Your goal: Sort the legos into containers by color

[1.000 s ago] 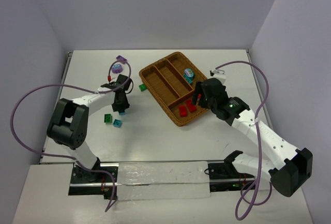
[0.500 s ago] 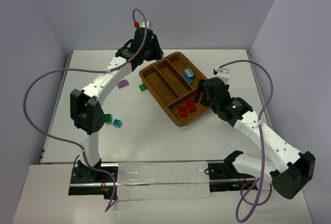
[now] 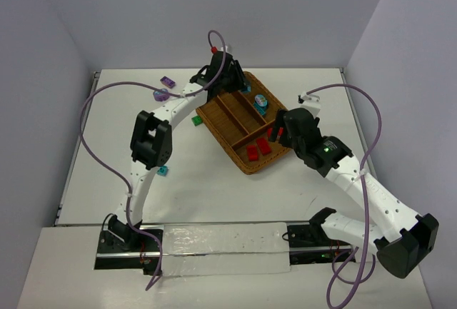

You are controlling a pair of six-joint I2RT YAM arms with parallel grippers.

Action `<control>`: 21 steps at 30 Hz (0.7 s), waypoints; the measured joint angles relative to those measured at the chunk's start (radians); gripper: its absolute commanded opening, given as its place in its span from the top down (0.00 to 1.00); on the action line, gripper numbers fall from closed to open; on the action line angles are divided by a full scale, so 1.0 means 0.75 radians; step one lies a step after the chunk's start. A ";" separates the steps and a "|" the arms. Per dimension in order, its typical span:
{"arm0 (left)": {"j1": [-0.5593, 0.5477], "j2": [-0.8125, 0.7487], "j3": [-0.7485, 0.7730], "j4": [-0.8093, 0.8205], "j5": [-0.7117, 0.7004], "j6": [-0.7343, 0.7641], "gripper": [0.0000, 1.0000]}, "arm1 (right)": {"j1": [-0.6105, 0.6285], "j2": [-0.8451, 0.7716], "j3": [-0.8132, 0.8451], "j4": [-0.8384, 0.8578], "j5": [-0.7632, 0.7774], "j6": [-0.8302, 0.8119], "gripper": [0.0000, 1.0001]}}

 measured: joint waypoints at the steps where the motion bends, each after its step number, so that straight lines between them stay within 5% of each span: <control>1: -0.001 0.021 0.014 0.022 0.007 -0.016 0.97 | 0.000 0.000 -0.001 -0.001 0.000 0.001 0.18; 7: -0.003 0.165 0.163 0.141 0.022 -0.084 0.81 | 0.000 -0.002 -0.016 -0.003 -0.006 0.006 0.18; 11: -0.002 0.276 0.252 0.201 0.023 -0.114 0.39 | 0.000 -0.002 -0.040 -0.005 -0.012 0.016 0.18; 15: -0.002 0.342 0.268 0.225 0.027 -0.138 0.22 | 0.000 -0.012 -0.053 -0.010 -0.016 0.020 0.18; 21: -0.002 0.351 0.264 0.250 0.028 -0.143 0.20 | 0.000 -0.031 -0.053 -0.021 -0.015 0.027 0.18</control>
